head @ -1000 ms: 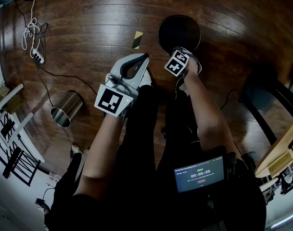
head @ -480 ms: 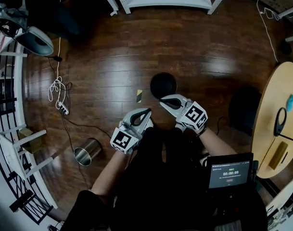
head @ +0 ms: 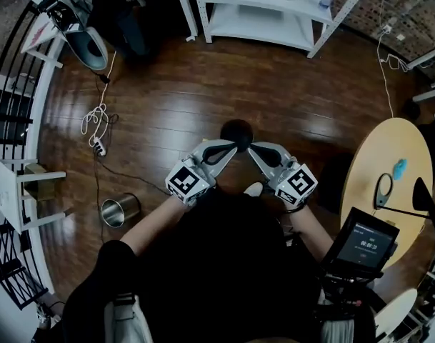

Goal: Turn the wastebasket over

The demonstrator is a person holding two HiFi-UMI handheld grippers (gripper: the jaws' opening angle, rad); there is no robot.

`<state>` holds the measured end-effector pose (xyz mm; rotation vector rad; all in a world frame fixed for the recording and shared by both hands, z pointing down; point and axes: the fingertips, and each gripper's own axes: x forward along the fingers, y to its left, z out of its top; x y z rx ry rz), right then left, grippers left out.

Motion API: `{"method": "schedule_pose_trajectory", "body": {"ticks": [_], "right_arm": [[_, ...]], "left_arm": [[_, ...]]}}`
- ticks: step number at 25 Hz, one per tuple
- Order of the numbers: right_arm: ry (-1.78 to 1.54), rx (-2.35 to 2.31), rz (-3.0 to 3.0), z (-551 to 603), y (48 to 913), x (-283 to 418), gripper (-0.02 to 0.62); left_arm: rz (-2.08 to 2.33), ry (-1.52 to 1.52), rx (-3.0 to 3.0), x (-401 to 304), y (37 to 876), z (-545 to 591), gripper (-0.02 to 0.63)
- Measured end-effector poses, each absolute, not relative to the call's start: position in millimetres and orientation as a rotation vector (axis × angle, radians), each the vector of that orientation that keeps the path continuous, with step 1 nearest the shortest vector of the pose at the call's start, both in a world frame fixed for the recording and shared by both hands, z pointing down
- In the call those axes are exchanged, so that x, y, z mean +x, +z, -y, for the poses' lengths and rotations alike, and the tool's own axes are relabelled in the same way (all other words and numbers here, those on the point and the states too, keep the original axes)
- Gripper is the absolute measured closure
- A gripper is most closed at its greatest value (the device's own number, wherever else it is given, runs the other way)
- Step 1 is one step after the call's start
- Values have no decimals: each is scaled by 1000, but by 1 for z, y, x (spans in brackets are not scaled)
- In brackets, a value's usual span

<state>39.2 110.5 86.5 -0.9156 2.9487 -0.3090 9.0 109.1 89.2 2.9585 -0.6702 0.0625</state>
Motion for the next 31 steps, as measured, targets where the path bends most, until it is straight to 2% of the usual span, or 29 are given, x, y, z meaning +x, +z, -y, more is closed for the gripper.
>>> {"method": "schedule_pose_trajectory", "body": {"ticks": [9, 19, 25, 31], "right_arm": [[-277, -906, -2961, -103, 2, 47, 586], [-256, -965, -2991, -103, 0, 11, 586], [-197, -1015, -2942, -117, 54, 46, 586], [-181, -1006, -2973, -96, -12, 66, 586]], "left_arm": [[565, 12, 2856, 11, 15, -109, 606], [447, -40, 2878, -12, 6, -108, 606], [441, -11, 2881, 4, 60, -120, 606], [432, -29, 2878, 24, -2, -92, 606]]}}
